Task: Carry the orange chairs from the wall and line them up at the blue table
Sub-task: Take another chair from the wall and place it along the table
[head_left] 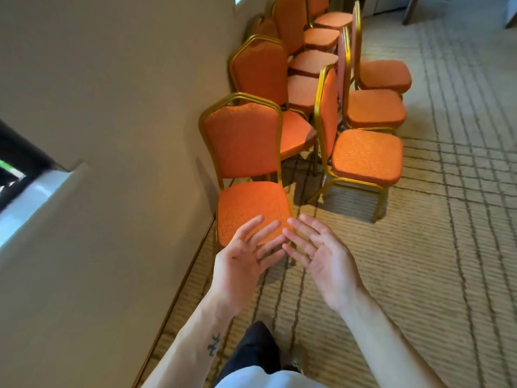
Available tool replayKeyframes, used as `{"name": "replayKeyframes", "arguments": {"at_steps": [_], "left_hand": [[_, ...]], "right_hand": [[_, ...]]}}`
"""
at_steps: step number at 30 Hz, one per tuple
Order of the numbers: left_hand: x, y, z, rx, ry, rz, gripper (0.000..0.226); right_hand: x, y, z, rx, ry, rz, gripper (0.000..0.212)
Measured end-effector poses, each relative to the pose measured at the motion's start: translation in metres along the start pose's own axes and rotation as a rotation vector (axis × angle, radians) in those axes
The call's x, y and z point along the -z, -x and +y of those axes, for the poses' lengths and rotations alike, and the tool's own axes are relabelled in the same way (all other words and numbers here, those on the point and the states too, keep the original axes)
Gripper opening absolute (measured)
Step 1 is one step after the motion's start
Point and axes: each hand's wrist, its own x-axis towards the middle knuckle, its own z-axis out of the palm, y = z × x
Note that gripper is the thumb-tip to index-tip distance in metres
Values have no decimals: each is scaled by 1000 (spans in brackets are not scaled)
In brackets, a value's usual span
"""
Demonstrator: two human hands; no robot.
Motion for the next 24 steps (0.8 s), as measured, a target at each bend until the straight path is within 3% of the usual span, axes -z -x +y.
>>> {"name": "replayKeyframes", "arguments": {"at_steps": [14,19,24], "left_hand": [[-41,-268,86,39,2,-60,57],[-55,-329,115,57,-44,-151,56],[-62,-375,124,78,-29,-125,57]], "right_hand": [[-25,-224,-113,95,62,125,35],[-36,-279,-143,137,45,154,34],[-35,-323,-165,122,80,160,35]]}}
